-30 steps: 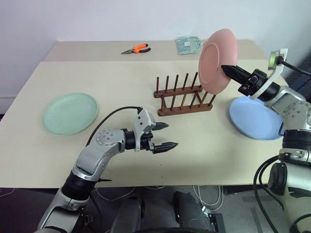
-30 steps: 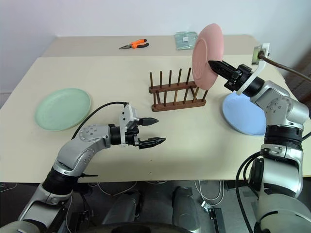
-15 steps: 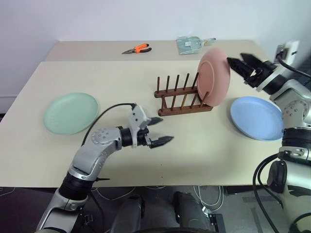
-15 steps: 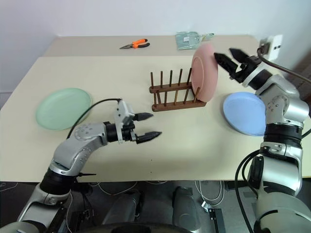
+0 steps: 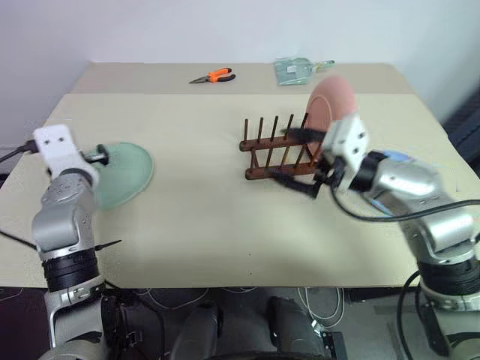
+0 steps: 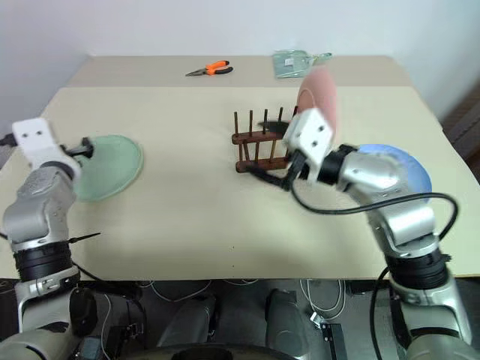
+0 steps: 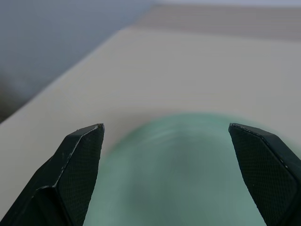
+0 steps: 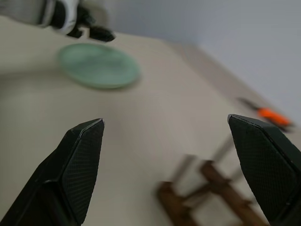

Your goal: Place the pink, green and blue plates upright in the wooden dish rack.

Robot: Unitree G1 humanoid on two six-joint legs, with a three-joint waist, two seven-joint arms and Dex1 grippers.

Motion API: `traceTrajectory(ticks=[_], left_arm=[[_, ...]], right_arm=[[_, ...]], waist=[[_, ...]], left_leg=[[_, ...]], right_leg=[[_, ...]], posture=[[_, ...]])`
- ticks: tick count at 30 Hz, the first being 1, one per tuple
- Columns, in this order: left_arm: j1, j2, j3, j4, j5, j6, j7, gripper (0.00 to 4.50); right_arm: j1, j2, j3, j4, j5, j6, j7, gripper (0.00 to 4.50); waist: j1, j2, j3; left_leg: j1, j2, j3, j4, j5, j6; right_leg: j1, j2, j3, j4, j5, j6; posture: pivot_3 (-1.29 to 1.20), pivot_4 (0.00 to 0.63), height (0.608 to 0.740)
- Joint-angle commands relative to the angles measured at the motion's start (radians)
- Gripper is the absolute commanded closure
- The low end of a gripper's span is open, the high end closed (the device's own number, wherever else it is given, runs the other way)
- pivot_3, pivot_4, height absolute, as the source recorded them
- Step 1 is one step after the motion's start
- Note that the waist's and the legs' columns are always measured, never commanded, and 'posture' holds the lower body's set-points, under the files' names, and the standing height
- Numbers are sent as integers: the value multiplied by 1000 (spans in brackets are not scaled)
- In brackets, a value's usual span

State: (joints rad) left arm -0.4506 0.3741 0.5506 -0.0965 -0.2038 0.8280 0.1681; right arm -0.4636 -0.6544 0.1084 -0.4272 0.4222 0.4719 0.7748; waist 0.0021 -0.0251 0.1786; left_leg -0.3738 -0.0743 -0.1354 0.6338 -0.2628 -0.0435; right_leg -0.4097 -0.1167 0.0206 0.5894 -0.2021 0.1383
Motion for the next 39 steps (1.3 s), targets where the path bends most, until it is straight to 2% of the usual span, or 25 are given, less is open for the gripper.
traceTrajectory(ticks=[1,5,8,9,11,14,18,21,24,27,31,34,39], left_arm=[[8,-61,122,-122,-57,120,72,153],[-26,-183,308,-165,-162,284,135,153],[-51,-213,375,-149,-212,341,138,153],[-73,-223,407,-121,-244,338,135,383],[-106,-226,438,-61,-291,330,117,965],[-121,-210,413,-8,-323,291,68,2485],[-103,-181,267,-13,-341,192,-83,4474],[-106,-161,101,-96,-349,125,-205,4474],[-186,-171,-50,-210,-404,97,-289,4474],[-230,-163,-144,-268,-426,100,-324,4474],[-266,-179,-203,-304,-473,120,-320,4474],[-268,-194,-220,-326,-508,143,-300,4500],[-261,-222,-198,-320,-539,146,-250,4500]], right_arm=[[0,25,27,7,-44,-48,3,194],[-1,50,42,36,-63,-71,14,194],[2,63,53,51,-88,-92,17,194],[4,67,59,56,-100,-103,15,70],[5,74,63,58,-110,-105,15,0],[5,71,69,58,-128,-99,16,0],[12,57,81,46,-172,-117,20,0],[-7,57,107,38,-263,-176,-7,0],[-106,84,178,68,-406,-261,-41,0],[-192,96,240,143,-561,-366,-89,0],[-272,105,299,298,-741,-511,-183,0],[-306,91,315,409,-851,-590,-248,1307],[-298,87,302,449,-909,-654,-268,3762]], waist=[[8,0,0],[10,-1,-1],[8,-2,0],[8,-1,0],[9,-2,-1],[10,-2,-1],[10,-3,0],[9,-3,0],[7,-4,0],[2,-4,0],[-17,-3,0],[-18,-3,0],[-16,-3,0]], left_leg=[[0,0,0,0,0,0],[1,0,-1,0,0,-1],[1,0,-1,0,1,-1],[1,0,-1,0,1,-2],[2,0,-1,0,1,-2],[1,0,-1,0,1,-2],[1,0,-1,0,1,-3],[1,0,-1,0,1,-3],[0,0,0,0,2,-3],[0,0,0,-1,2,-4],[2,1,0,-3,2,-4],[1,1,1,-3,2,-4],[1,0,0,-3,2,-4]], right_leg=[[0,0,0,0,0,0],[0,0,-1,1,0,0],[0,1,-1,3,0,0],[0,1,-2,3,0,0],[0,1,-1,4,0,0],[0,1,-2,4,0,0],[0,1,-2,4,0,0],[0,1,-2,4,0,0],[-1,1,-1,4,0,0],[-1,1,-1,4,0,0],[-1,1,-1,3,0,0],[-3,1,0,4,0,-1],[-3,1,0,4,0,-1]], posture=[[0,150,740],[0,150,740],[0,150,740],[0,150,740],[0,150,740],[0,150,740],[0,150,740],[0,150,740],[0,150,740],[0,150,740],[0,150,740],[0,150,740],[0,150,740]])
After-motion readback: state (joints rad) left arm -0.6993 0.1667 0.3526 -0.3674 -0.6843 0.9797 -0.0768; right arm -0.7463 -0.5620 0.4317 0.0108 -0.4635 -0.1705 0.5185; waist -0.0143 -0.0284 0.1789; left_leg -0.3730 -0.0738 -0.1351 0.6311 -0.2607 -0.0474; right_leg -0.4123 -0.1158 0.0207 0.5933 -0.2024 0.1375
